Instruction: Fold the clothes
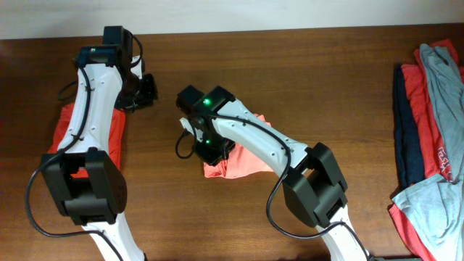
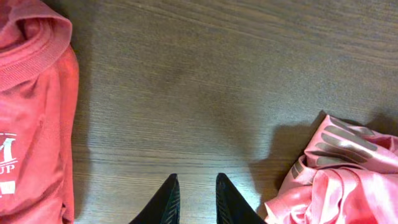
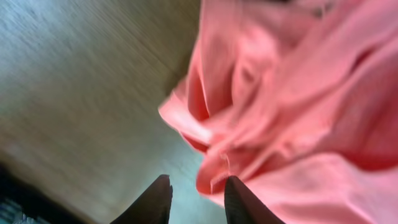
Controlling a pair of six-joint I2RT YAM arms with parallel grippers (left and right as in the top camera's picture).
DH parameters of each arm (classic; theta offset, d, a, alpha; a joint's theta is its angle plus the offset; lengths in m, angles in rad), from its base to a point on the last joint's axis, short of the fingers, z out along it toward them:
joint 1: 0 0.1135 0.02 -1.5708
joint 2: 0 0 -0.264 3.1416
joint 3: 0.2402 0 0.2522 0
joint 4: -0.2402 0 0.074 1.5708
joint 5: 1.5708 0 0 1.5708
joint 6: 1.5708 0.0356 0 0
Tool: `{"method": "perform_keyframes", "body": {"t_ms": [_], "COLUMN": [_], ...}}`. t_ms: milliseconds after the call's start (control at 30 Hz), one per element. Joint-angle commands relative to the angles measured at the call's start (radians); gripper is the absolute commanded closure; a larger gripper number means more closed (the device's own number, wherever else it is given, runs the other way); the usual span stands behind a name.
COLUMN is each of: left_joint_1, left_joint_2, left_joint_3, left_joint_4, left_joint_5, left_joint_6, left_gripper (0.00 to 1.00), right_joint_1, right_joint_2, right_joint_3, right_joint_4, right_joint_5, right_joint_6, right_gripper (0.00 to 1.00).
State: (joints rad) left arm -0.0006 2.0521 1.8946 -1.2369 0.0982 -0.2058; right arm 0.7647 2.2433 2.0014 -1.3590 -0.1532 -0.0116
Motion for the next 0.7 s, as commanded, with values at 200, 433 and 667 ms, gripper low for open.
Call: {"method": "perform_keyframes", "body": {"t_ms": [200, 433, 667], "left_joint_1": [-0.071, -0.229, -0.367], "left_joint_2": [-0.004, -0.004, -0.004], "left_joint_3": [0.000, -0.005, -0.074], "left_joint_4": [-0.049, -0.063, -0.041], "left_joint_5": [0.166, 0.180, 0.180], "left_joint_6": [0.108, 0.156, 0.149], "left_gripper": [0.80, 0.83, 0.82], "right_joint_1": [-0.152, -0.344, -0.423], "right_joint_2": [-0.187, -0.220, -0.220], "right_joint_3": [0.148, 0.139, 0.085], "right_joint_4": [-0.157, -0.254, -0.271], "right_joint_5": [0.290, 0.186, 0.187], "right_joint_6": [0.150, 0.143, 0.139], "right_gripper": [0.66, 0.66, 0.67]}}
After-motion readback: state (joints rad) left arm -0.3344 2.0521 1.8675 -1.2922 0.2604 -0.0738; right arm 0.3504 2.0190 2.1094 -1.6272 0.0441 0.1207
